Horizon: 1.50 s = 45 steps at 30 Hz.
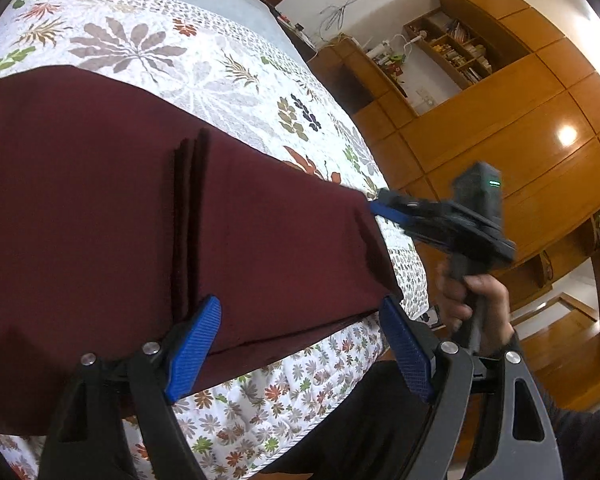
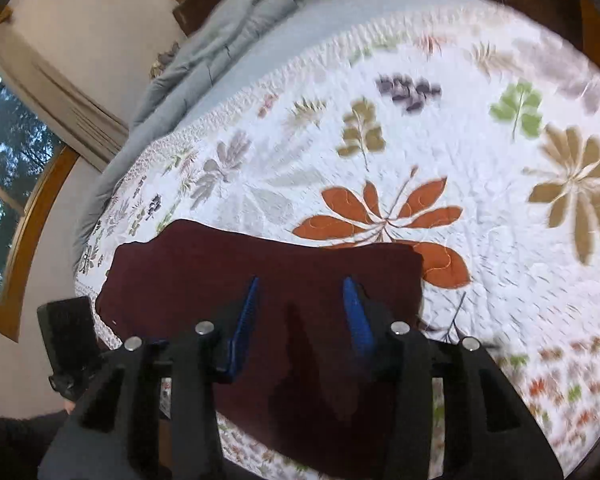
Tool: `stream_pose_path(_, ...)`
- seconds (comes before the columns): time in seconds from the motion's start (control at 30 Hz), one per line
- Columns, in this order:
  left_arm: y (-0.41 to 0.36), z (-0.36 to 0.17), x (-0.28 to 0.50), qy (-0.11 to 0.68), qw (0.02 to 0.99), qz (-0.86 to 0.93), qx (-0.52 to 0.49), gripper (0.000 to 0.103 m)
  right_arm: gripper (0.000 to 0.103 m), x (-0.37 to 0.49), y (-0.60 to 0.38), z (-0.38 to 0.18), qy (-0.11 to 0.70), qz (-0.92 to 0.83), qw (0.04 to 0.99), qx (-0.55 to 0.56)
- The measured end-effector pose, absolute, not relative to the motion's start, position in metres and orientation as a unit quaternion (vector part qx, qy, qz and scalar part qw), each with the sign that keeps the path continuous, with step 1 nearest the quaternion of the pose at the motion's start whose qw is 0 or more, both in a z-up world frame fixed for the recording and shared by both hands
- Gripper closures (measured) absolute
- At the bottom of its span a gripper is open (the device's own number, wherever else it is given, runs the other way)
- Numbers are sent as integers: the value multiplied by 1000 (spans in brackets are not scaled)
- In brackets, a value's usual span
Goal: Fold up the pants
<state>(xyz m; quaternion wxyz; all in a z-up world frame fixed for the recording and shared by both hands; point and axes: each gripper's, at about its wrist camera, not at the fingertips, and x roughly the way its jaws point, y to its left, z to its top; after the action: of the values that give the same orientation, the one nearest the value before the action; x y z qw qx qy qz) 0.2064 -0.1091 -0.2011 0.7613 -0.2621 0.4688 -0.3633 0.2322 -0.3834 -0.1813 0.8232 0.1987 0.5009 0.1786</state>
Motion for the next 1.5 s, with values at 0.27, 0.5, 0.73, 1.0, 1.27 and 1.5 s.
stream_pose_path(0.27,-92,-185,202,476,763,-338,-278,21,68,237,-377,-165,509,166,822,193)
stream_pose_path(0.5,-49,-117,146,459,841,-206,-200,21,42,239,-260,-95,505,306,802,91)
stream_pose_path(0.73,-5,-92,115,442,875,-122,-156,20,30,280,-110,-70,537,394,745,-37)
stream_pose_path(1.0,63,-99,116,439,876,-65,-190,20,28,327,43,-88,567,444,681,-132)
stream_pose_path(1.27,131,-155,126,457,829,-55,-317,20,25,354,147,-133,595,475,616,-201)
stream_pose_path(1.5,197,-216,110,418,760,1,-498,20,25,374,190,-157,616,502,562,-229)
